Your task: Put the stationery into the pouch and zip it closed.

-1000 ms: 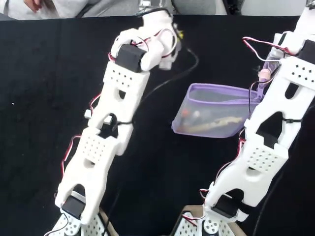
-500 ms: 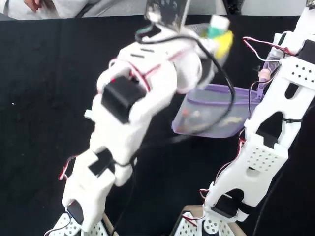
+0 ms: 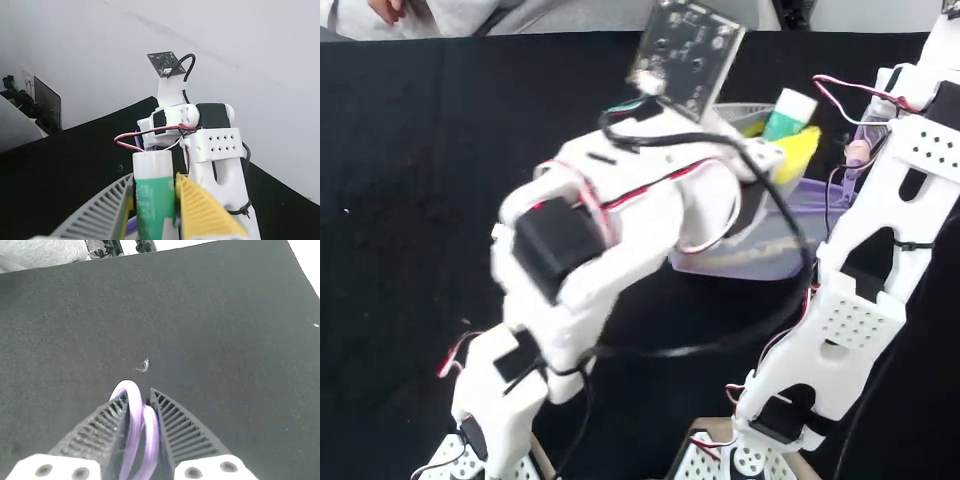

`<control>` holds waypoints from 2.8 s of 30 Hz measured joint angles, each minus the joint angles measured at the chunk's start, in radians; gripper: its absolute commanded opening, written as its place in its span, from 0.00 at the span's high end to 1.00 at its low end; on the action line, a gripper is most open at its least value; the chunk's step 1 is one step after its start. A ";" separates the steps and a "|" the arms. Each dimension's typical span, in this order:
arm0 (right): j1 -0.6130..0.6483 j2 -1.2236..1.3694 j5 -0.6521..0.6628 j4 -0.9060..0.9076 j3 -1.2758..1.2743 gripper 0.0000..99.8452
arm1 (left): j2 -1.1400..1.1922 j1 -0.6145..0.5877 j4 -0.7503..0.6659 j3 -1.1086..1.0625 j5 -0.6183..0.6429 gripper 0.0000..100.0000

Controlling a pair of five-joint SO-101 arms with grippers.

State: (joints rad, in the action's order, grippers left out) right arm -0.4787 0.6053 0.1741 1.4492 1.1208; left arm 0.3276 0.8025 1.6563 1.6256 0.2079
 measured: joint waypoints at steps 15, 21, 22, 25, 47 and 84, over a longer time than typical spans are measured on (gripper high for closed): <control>0.000 0.000 0.000 0.000 0.000 0.99 | -0.198 0.000 0.100 0.003 0.000 0.97; 0.000 0.000 0.000 0.000 0.000 0.99 | -0.278 0.000 0.100 0.005 0.000 0.97; 0.000 0.000 0.000 0.000 0.000 0.99 | -0.285 0.000 0.100 0.005 0.000 0.97; 0.000 0.000 0.000 0.000 0.000 0.99 | -0.311 -0.005 0.100 -0.008 0.000 0.97; 0.000 0.000 0.000 0.008 0.000 0.99 | -0.161 0.011 -0.091 -0.433 0.086 0.97; 0.012 0.000 0.000 0.025 0.000 0.99 | -0.494 -0.087 0.037 -0.528 0.087 0.97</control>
State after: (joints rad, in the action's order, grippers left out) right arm -0.4664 0.6053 0.1741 1.4737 1.1208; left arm -0.1665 0.7150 1.6932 1.0978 0.2954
